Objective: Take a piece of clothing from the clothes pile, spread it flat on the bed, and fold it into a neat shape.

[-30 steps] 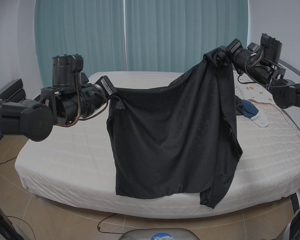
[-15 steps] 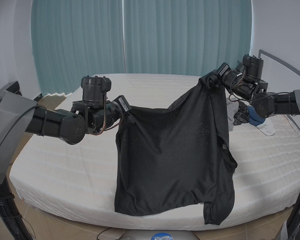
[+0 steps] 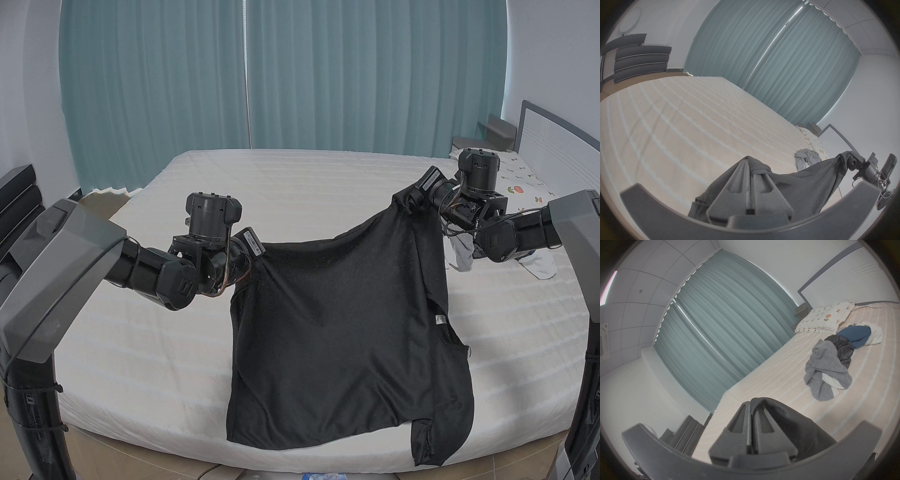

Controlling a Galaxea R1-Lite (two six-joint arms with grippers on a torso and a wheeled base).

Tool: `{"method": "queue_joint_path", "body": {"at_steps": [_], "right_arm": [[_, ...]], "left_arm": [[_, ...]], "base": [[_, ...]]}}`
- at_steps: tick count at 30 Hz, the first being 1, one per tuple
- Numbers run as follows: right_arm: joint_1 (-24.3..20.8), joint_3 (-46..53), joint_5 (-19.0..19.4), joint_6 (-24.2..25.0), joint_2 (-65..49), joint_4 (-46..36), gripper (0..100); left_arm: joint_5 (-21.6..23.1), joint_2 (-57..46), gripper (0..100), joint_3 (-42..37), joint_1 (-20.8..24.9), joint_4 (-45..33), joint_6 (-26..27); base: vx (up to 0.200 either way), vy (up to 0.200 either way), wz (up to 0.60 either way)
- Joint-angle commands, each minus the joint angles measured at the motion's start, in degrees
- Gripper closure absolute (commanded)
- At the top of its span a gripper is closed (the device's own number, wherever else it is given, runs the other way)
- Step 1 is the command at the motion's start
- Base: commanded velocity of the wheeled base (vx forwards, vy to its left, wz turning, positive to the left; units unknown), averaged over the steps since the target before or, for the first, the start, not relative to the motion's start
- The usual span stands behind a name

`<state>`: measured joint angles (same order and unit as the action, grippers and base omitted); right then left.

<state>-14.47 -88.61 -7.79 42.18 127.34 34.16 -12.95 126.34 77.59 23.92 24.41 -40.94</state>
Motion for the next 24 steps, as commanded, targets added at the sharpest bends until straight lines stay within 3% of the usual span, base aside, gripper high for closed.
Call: {"method": "queue_joint_path", "body": {"at_steps": [1, 24], "right_arm": [[0.0, 0.1, -0.6, 0.0, 3.4, 0.0, 100], [0.7, -4.0, -2.8, -1.2, 17.7, 1.3, 100]], "left_arm": [[-0.1, 2.6, 100, 0.2, 0.1, 0.0, -0.1], [-0.2, 13.9, 100, 6.6, -0.5, 0.4, -1.0]], "base": [[0.000, 0.000, 0.00], [0.000, 0.000, 0.00]]}}
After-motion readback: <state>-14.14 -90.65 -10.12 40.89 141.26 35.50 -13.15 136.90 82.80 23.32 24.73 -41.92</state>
